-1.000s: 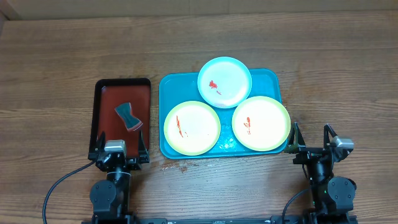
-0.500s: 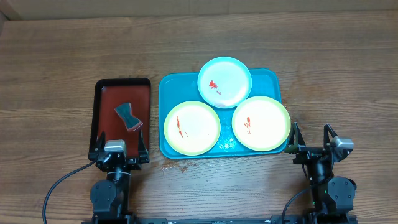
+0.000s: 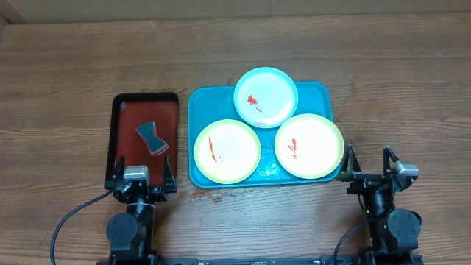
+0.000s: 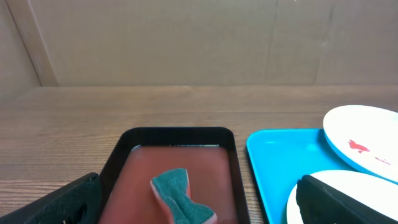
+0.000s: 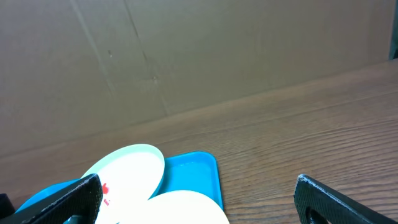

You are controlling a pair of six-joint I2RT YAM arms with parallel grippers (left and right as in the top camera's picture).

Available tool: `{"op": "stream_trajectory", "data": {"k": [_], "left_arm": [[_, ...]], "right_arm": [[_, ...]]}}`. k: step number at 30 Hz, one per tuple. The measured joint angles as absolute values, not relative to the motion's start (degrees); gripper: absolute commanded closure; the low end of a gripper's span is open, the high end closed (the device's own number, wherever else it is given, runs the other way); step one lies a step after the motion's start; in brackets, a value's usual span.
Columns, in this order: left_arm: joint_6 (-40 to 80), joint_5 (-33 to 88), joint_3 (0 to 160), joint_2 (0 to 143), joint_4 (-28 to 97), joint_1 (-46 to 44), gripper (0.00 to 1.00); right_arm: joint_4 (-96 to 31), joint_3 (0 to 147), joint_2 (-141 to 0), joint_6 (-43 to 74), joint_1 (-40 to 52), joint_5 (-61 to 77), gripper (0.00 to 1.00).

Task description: Clean dirty plates on tray and stack at the side

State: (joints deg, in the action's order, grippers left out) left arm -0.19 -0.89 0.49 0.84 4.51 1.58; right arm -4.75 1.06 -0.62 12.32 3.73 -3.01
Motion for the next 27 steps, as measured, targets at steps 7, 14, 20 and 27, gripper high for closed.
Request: {"op": "stream_trajectory", "data": {"k": [7,14,20,27], "left_arm": [[0.23,-0.23,0.49,0.84,4.27,1.58,0.0],[15.84,12.97,0.49,0.84,0.78,1.58,0.0],[32.67,19.09,0.49,0.84,-0.99,1.58,0.0],[33.17,20.86,0.49,0.84,-3.88,1.58,0.0]], "right_arm": [[-4.75,1.06,-0.62,12.36,3.73,-3.01,0.0],[-4.78,1.06,-0.62,12.36,3.73,-3.01,0.0],[-4.75,1.06,-0.62,12.36,3.73,-2.98,0.0],[-4.75,1.06,-0.62,12.32,3.73,-2.98,0.0]]}}
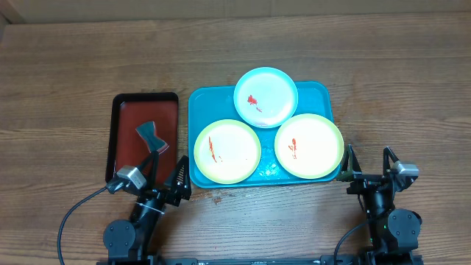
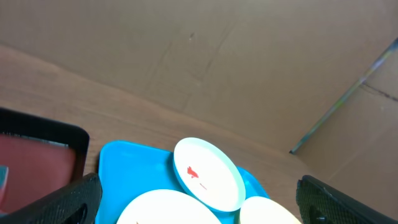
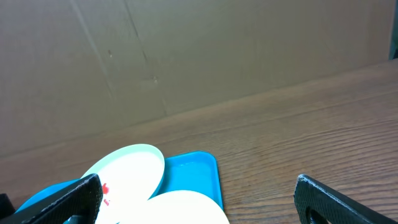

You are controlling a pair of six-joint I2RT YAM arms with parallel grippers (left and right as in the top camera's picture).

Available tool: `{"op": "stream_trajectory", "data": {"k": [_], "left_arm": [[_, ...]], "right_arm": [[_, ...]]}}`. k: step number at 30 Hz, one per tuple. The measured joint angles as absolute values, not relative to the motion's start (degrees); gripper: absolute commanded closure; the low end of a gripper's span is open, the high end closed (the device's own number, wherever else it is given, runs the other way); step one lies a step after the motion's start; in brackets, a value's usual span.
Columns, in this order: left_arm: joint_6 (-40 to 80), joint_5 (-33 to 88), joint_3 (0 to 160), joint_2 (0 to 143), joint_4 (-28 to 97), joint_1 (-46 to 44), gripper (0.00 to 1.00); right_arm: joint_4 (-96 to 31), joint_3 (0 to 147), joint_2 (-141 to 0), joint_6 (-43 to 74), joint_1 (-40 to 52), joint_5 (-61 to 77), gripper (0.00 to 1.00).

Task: Clean dirty plates on tray and stack at the side
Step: 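Move the left gripper over the black tray toward the green sponge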

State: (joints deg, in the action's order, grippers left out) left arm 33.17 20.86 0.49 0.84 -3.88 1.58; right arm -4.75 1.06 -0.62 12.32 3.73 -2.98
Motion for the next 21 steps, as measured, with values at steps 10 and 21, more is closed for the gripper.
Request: {"op": "stream_trajectory", "data": {"k": [10,21], "left_arm": [[20.47,20.99,0.62,0.84,-4.47,1.58,0.0],[10.02,14.98,11.88,2.87,7.49,1.58,0.0]], "right_arm": [[-4.78,1.06,-0.62,12.36,3.73,-3.01,0.0],[-4.75,1.06,-0.62,12.36,3.73,-3.01,0.0]]}}
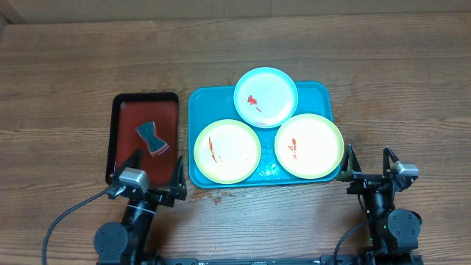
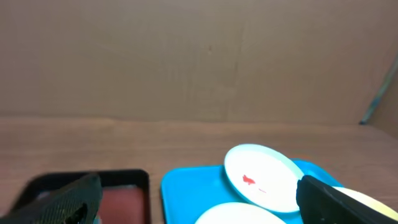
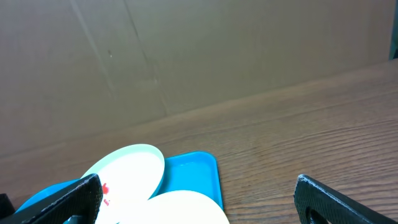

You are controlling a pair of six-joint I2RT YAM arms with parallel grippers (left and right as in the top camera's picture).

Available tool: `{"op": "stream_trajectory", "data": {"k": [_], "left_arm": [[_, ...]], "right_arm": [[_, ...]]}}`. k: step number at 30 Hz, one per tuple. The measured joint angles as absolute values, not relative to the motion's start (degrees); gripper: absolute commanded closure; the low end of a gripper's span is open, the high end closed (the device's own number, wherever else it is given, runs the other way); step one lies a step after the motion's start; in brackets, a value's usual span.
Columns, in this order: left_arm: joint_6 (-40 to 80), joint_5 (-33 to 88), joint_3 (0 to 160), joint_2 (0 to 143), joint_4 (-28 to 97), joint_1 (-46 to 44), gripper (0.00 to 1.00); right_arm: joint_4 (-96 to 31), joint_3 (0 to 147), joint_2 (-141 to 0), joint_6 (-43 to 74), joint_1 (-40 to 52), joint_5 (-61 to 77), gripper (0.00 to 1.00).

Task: Clean dirty plates on tray and stack at the side
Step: 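Move the left gripper over the black tray toward the green sponge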

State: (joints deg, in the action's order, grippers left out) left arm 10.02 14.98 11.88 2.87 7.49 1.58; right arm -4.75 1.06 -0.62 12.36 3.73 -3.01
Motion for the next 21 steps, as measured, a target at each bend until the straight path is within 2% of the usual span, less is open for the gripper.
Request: {"op": "stream_trajectory", "data": {"k": [14,21], "left_arm": [[7.05,11.49,40.27,35.7,22.96,1.58,0.0],[7.01,5.56,50.02,47.97,29.95,-0.69,0.0]], "right_arm": [[-4.78,1.06,-0.62,12.38,3.73,-3.03,0.0],[-4.73,1.06,-0.62,12.36,3.73,-3.01,0.0]]}}
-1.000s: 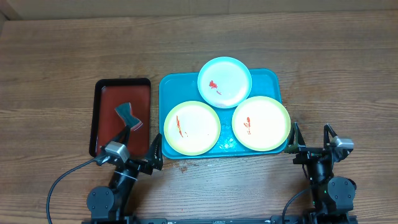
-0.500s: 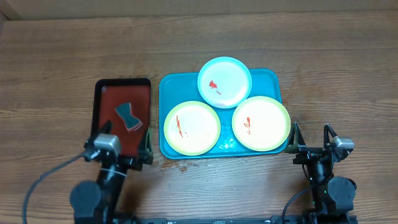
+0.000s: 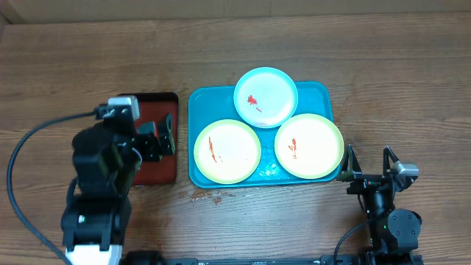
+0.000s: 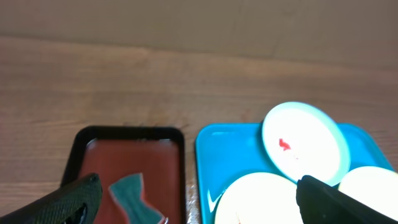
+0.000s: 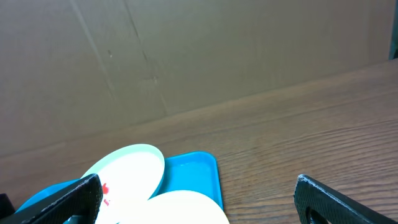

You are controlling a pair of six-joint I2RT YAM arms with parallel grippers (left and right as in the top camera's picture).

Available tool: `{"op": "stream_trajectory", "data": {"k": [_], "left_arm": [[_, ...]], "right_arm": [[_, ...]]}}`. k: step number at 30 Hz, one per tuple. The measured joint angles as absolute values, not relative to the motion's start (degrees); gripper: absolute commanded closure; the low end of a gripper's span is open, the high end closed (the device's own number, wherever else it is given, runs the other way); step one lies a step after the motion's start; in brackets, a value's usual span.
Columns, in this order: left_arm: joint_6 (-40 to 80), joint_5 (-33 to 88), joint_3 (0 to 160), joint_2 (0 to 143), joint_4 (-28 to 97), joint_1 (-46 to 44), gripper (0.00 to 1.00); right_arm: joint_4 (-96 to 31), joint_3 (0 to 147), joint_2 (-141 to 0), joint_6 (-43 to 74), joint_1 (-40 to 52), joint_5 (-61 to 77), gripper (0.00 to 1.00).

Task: Clean dirty plates on tray and stack at the side
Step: 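Move the left gripper over the black tray toward the green sponge, then lower the left gripper and grasp the green sponge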

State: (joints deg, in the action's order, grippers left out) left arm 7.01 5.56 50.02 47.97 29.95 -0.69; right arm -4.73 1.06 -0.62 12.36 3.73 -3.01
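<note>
Three dirty plates lie on the blue tray [image 3: 200,103]: a small pale blue plate [image 3: 266,97] at the back and two green-rimmed plates [image 3: 227,151] [image 3: 309,146] in front, each with red smears. A teal sponge [image 4: 134,200] lies in the black tray [image 4: 130,132]. My left gripper [image 3: 156,140] hangs open above that tray, over the sponge, which the arm hides in the overhead view. In the left wrist view the left gripper [image 4: 199,202] holds nothing. My right gripper [image 3: 368,168] rests open at the table's front right, beside the blue tray's corner.
Cardboard walls stand behind the wooden table [image 3: 397,81]. The black tray [image 3: 168,171] sits close against the left side of the blue tray. Bare wood lies to the right of the blue tray and along the back.
My left arm has gone from the table's front edge to above the black tray, and its camera now looks down on the sponge. The right arm, plates and trays have not moved.
Both grippers rested open at the front edge, the left behind the black tray. The left wrist then turned right toward the plates, later swung back toward the left. Now it hangs open above the sponge. The right arm stayed still.
</note>
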Motion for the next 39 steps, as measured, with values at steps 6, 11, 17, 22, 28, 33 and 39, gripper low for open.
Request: {"op": "stream_trajectory", "data": {"k": [6,11,17,22,28,33,39], "left_arm": [[6.98,-0.54,52.82,50.76,30.98,-5.06,0.0],[5.91,-2.9,54.24,51.7,34.28,-5.21,0.0],[12.27,-7.18,65.17,62.92,50.11,-0.71,0.0],[14.79,-8.01,72.01,74.13,52.1,3.7,0.0],[17.06,-8.19,72.42,82.37,50.72,4.71,0.0],[20.86,-5.82,72.44,88.03,51.46,4.71,0.0],[22.85,-3.86,72.49,95.35,52.34,4.71,0.0]], "right_arm": [[-4.8,1.06,-0.62,12.34,3.73,-3.01,0.0],[-4.73,1.06,-0.62,12.36,3.73,-3.01,0.0],[-4.73,1.06,-0.62,12.36,3.73,-2.98,0.0],[-4.78,1.06,-0.62,12.34,3.73,-3.01,0.0],[-4.73,1.06,-0.62,12.36,3.73,-2.98,0.0],[-4.78,1.06,-0.62,12.36,3.73,-2.98,0.0],[-4.8,1.06,-0.62,12.36,3.73,-3.01,0.0]]}}
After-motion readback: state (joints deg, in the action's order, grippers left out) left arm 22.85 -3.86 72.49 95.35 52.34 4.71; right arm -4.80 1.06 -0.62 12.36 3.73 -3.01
